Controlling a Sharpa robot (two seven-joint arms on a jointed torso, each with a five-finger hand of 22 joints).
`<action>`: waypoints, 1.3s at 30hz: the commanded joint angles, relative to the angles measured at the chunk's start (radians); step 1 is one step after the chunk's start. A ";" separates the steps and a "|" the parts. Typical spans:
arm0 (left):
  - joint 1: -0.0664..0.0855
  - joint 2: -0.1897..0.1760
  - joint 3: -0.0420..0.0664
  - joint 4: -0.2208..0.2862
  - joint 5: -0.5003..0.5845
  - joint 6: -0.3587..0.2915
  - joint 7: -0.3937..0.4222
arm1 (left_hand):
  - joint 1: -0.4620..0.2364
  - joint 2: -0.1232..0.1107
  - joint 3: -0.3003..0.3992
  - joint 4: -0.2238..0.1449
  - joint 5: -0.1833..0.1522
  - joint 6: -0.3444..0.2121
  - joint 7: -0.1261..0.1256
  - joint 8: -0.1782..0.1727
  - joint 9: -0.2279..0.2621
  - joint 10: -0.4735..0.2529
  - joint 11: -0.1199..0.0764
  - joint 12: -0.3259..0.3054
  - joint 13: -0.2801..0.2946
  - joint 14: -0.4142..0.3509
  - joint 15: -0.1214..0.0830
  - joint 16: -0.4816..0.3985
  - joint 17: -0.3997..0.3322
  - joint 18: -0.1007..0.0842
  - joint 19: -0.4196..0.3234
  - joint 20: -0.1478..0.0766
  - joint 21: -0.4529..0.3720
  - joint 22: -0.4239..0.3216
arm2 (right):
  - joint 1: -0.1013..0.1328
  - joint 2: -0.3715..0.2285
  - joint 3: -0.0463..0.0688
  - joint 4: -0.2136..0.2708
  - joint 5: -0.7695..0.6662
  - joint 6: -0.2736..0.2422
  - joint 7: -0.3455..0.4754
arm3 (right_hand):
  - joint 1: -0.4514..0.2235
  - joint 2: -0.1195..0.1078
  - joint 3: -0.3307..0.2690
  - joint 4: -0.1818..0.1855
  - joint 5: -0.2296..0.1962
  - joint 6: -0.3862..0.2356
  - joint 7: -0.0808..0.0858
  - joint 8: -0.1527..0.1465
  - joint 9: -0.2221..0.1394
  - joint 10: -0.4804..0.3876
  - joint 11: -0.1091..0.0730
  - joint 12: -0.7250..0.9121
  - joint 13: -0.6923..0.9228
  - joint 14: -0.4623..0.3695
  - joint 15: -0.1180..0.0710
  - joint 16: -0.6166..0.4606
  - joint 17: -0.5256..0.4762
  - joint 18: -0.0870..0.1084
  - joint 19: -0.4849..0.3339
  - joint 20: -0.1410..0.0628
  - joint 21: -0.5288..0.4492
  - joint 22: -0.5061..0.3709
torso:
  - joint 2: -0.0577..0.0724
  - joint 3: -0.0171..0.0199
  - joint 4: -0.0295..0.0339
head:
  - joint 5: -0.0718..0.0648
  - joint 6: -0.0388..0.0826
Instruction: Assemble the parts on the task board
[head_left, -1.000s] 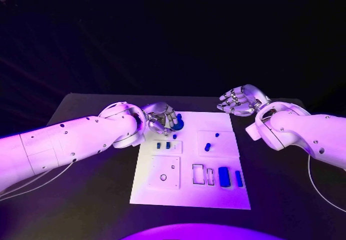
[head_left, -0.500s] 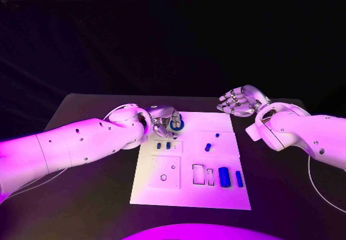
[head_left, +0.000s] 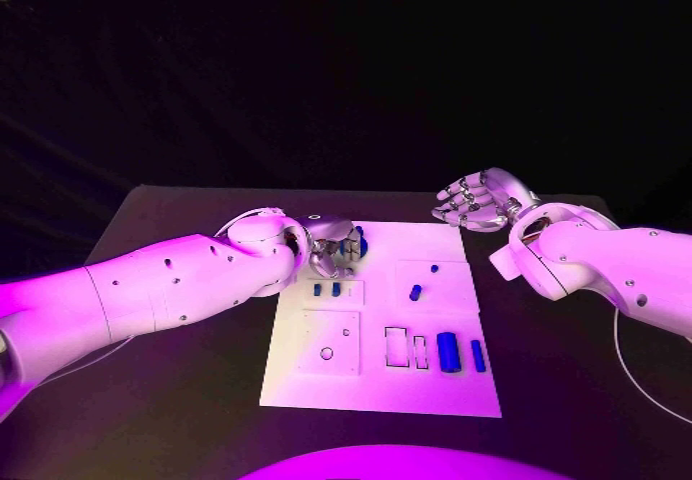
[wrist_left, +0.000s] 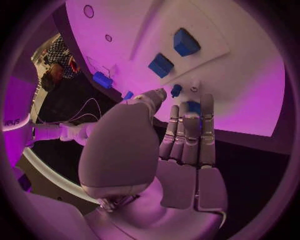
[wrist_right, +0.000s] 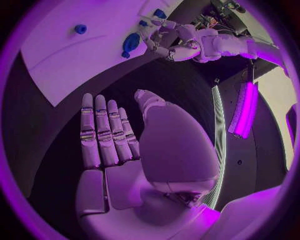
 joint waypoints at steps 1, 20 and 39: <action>-0.001 0.006 0.000 -0.003 -0.020 0.023 -0.003 | 0.008 -0.001 0.009 -0.003 0.000 0.008 0.000 -0.004 -0.003 0.009 -0.002 0.001 -0.005 0.009 -0.001 0.008 0.006 0.014 0.004 -0.002 0.005 0.004 | -0.001 0.001 0.000 0.001 -0.005 0.013 0.015 | 0.005 -0.005 0.006 -0.002 0.005 0.006 0.034 -0.006 -0.002 0.007 0.002 -0.007 -0.001 0.006 -0.001 -0.006 -0.001 0.006 -0.002 0.002 0.001 -0.001 | 0.000 -0.0004 -0.0005 | 0.001 -0.001; -0.007 0.017 0.000 -0.019 -0.018 0.055 0.003 | 0.026 0.005 0.115 -0.067 -0.002 0.081 -0.008 -0.039 -0.028 0.084 -0.019 -0.043 -0.064 0.047 -0.017 0.067 0.031 0.014 -0.006 -0.018 0.064 0.053 | 0.000 0.003 0.000 0.002 -0.005 0.010 0.016 | 0.004 -0.005 0.006 -0.001 0.005 0.006 0.035 -0.007 -0.002 0.007 0.003 -0.008 -0.001 0.006 -0.001 -0.007 -0.002 0.006 -0.002 0.002 0.001 -0.002 | -0.001 0.0001 0.0005 | -0.001 -0.006; -0.013 0.035 0.000 -0.048 -0.009 0.069 0.014 | 0.010 0.018 0.142 -0.094 -0.006 0.098 -0.012 -0.054 -0.030 0.101 -0.023 -0.064 -0.082 0.048 -0.020 0.075 0.017 0.014 -0.016 -0.021 0.083 0.070 | 0.000 0.003 0.000 0.003 -0.005 0.010 0.016 | 0.003 -0.005 0.008 0.000 0.006 0.006 0.035 -0.007 -0.003 0.007 0.003 -0.009 -0.001 0.007 -0.001 -0.008 -0.003 0.006 -0.002 0.003 0.001 -0.004 | -0.001 0.0001 0.0003 | -0.006 -0.010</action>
